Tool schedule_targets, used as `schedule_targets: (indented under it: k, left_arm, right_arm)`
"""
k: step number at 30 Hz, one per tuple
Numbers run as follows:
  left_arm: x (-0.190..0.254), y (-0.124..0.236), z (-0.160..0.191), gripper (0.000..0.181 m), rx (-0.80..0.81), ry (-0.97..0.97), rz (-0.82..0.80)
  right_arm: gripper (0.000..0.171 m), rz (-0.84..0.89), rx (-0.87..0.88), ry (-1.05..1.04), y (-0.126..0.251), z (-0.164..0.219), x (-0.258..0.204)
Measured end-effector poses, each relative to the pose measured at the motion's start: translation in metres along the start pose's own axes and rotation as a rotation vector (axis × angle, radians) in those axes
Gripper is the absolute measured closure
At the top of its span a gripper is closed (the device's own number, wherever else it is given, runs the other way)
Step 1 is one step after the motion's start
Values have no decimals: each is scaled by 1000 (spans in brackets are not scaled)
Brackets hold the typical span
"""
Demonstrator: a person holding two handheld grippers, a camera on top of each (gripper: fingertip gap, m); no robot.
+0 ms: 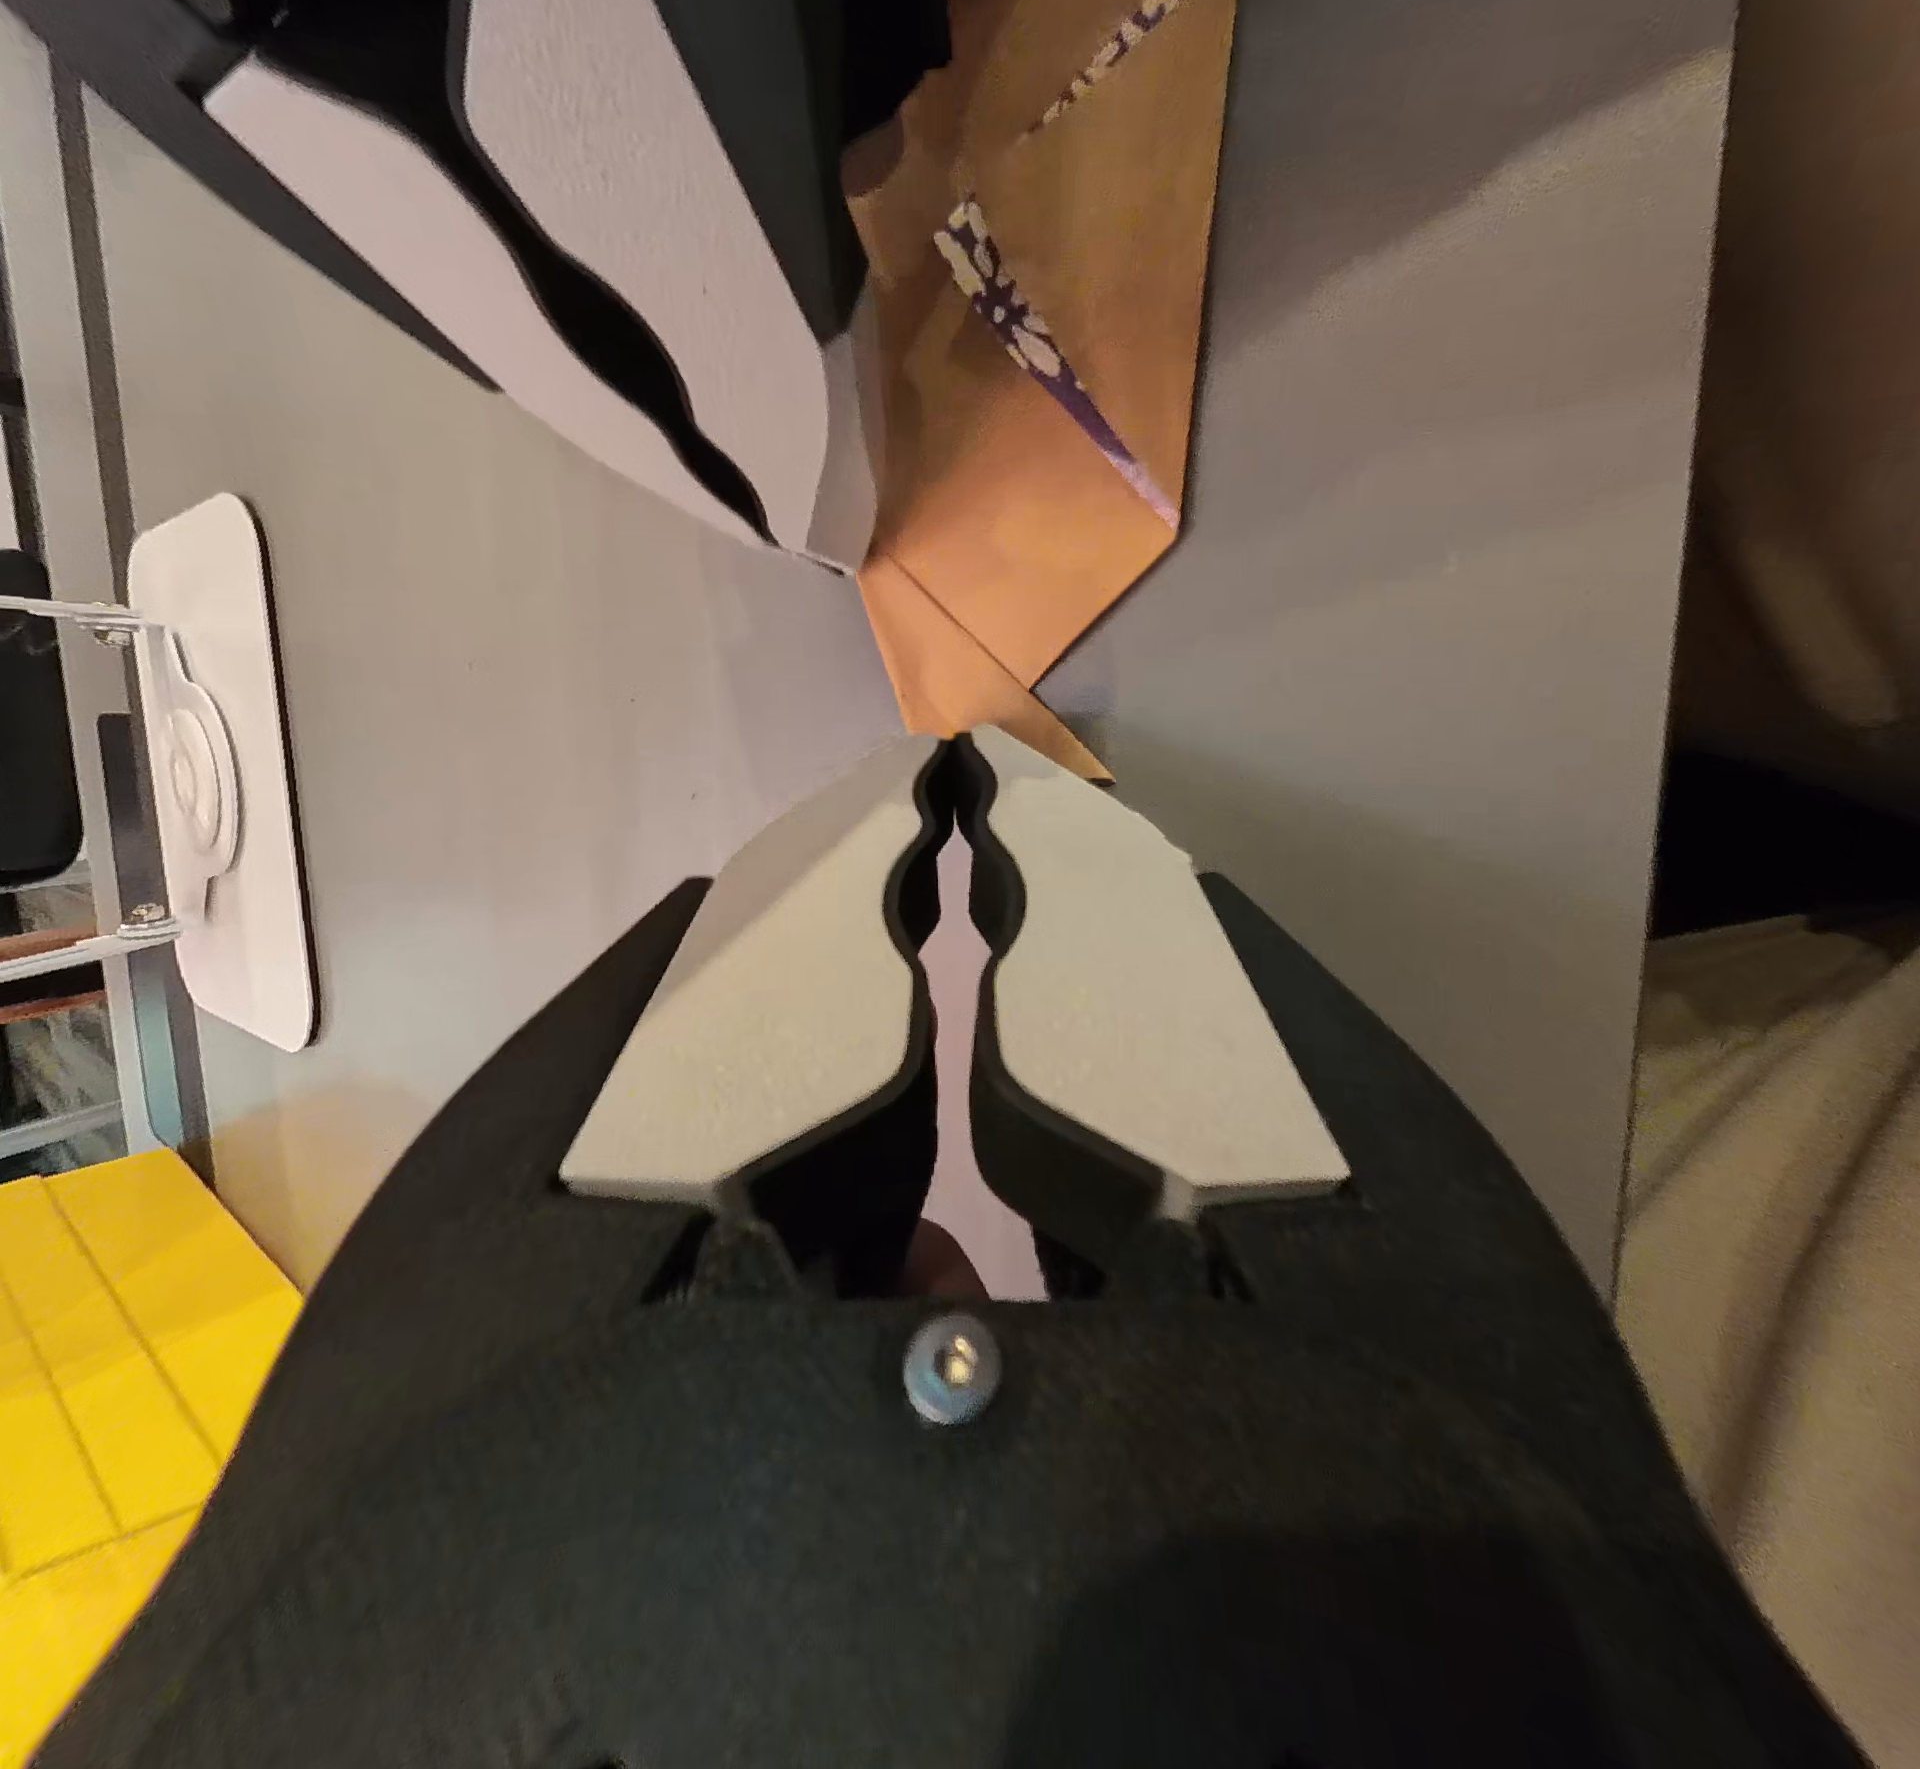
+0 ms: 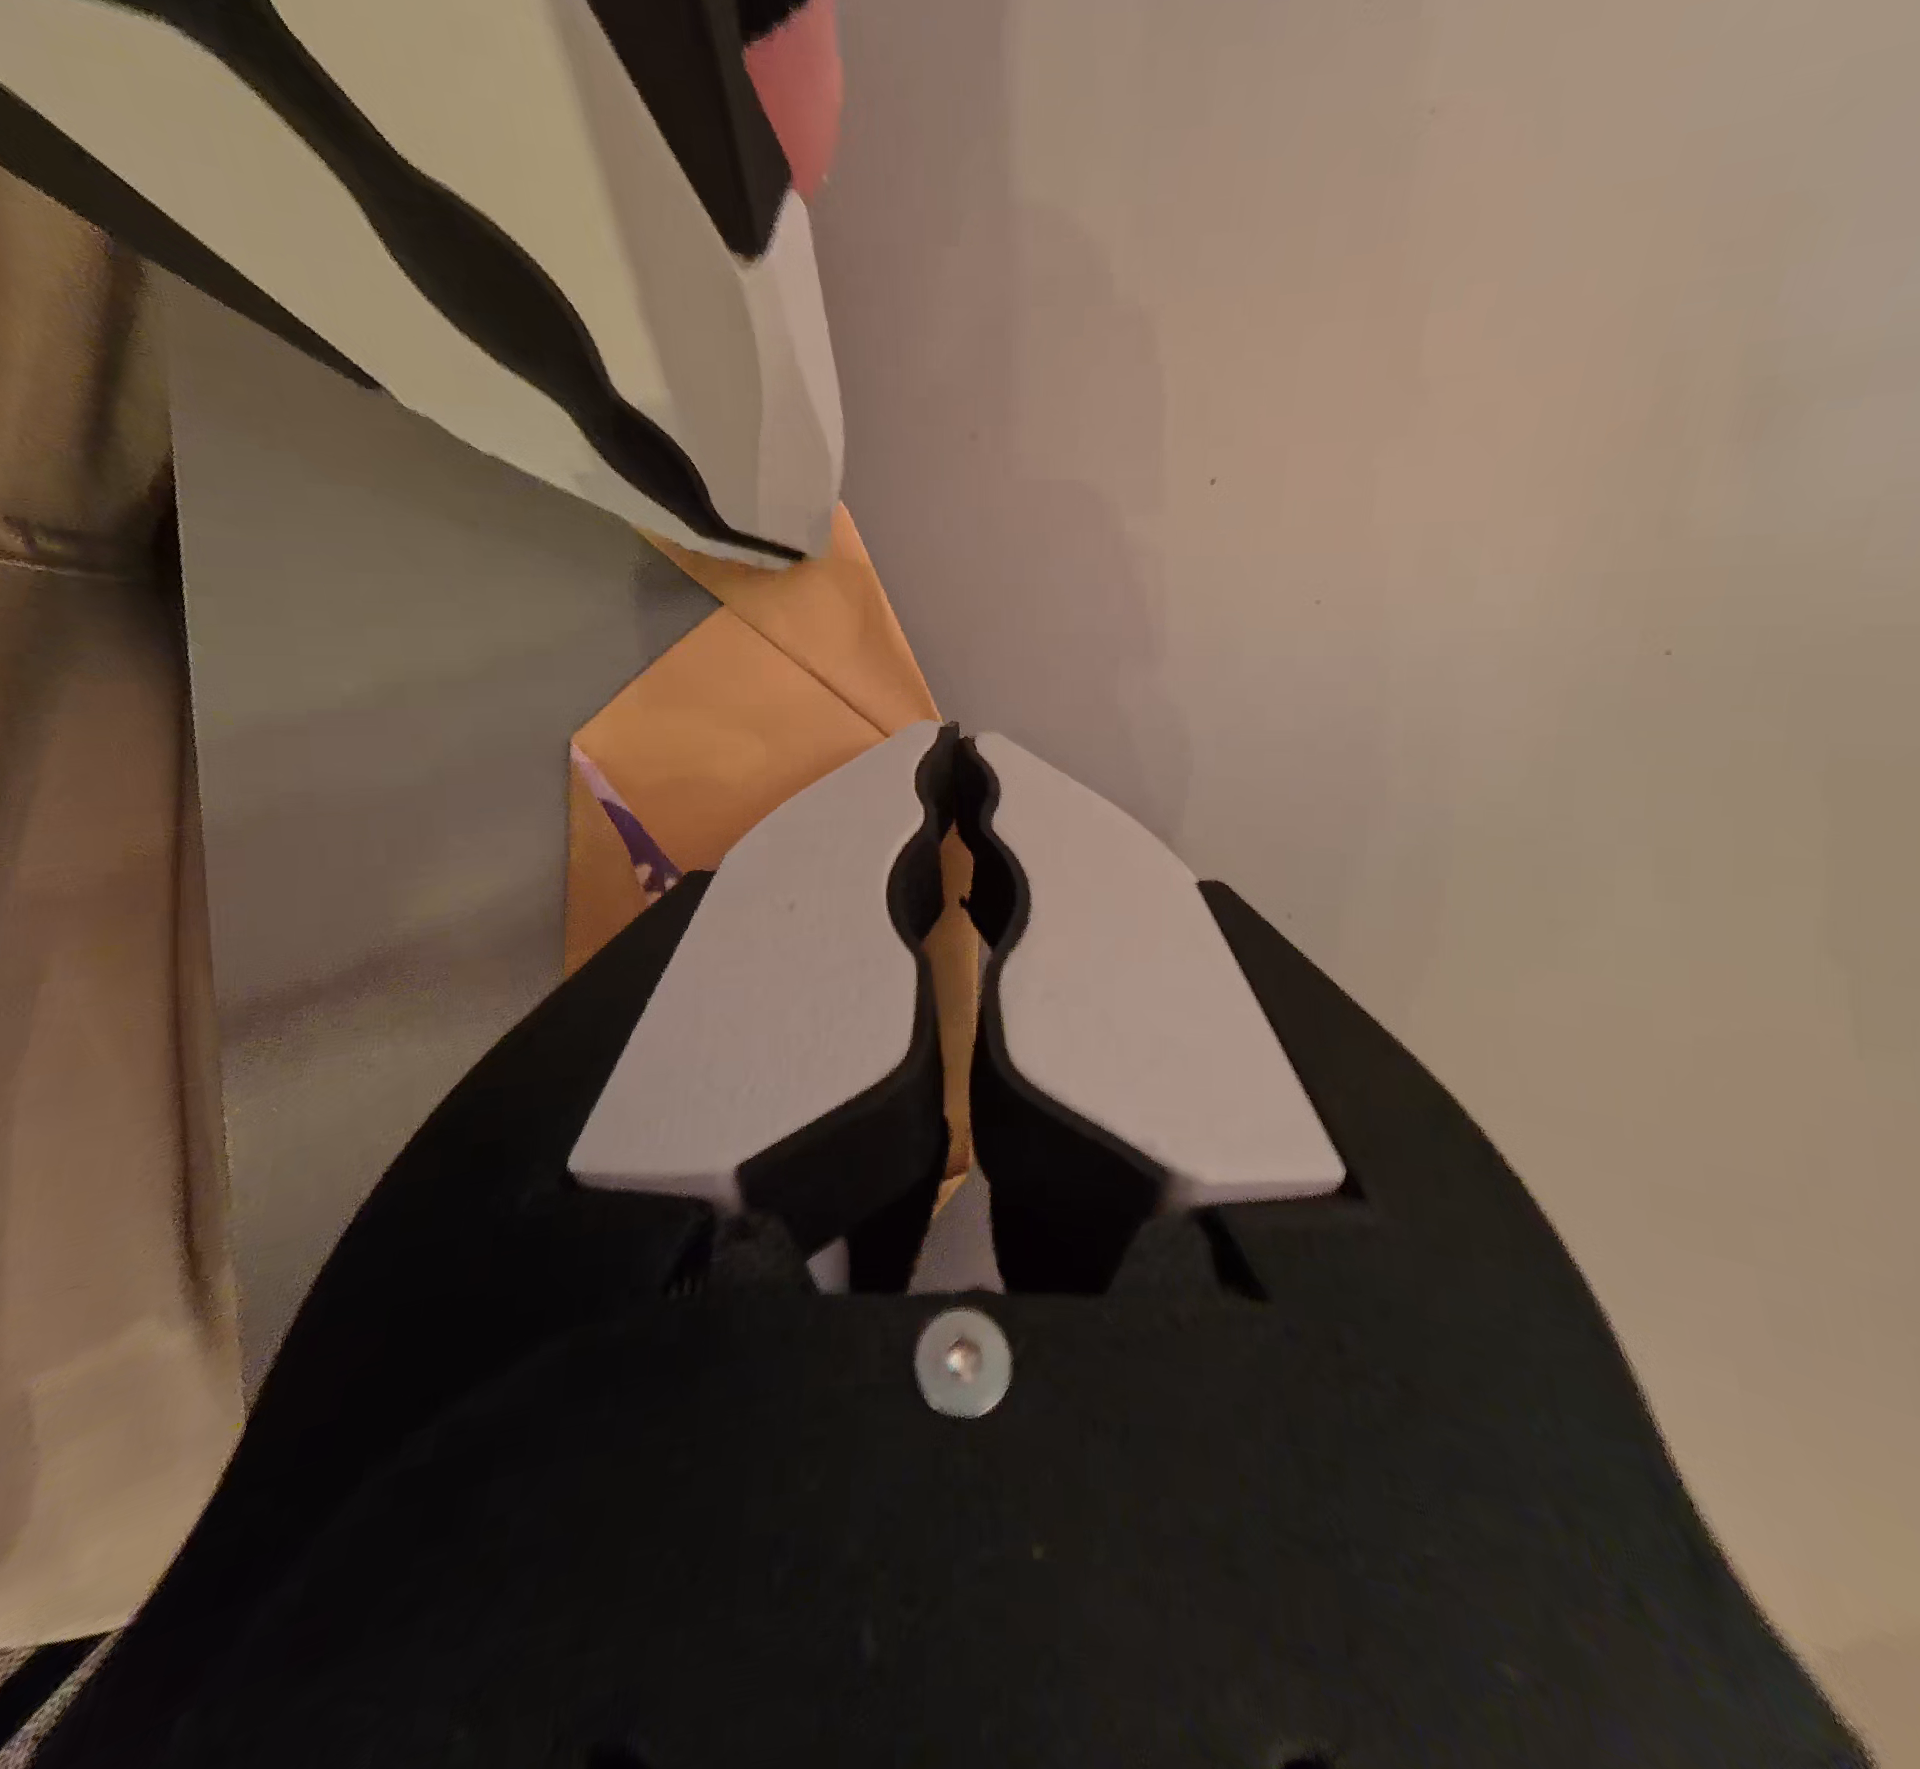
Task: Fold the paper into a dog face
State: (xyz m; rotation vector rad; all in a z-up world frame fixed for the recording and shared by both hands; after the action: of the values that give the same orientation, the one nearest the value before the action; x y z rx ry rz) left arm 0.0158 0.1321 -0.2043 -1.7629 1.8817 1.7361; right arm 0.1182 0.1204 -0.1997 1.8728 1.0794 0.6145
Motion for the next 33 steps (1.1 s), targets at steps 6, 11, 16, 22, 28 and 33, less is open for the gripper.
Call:
schedule_targets:
  k: [6, 11, 16, 22, 28, 33]
  left_arm:
    - [3, 8, 6, 181, -19, 21, 16]
    - [-7, 12, 14, 181, -24, 168, 42]
    - [-21, 10, 16, 181, 0, 224, -15]
    - [-24, -5, 2, 150, 30, 127, -85]
    - [-27, -15, -5, 137, 42, 121, -81]
    - [-22, -23, -4, 171, 31, 89, -89]
  right_arm:
    - [171, 29, -41, -18, 8, 11, 4]
    - [166, 72, 143, -160, 59, 20, 9]
    - [162, 63, 144, -287, 84, 52, 5]
    - [156, -74, 63, -316, 59, 56, -8]
    - [159, -107, -13, -261, 33, 47, -13]
    - [165, -86, -17, -235, 32, 48, -11]
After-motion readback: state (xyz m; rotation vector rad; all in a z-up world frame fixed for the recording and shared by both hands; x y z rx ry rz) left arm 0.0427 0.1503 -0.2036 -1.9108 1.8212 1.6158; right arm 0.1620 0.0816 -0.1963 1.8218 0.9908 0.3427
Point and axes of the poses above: each gripper's, where its closed fingertips meet, y back along the fingers, z out of its underside, x = y × z across the jaws, the point moved 6 cm from there along y, back along the fingers, and after that the axes turned 9 degrees about -z, right-handed, at the moved point
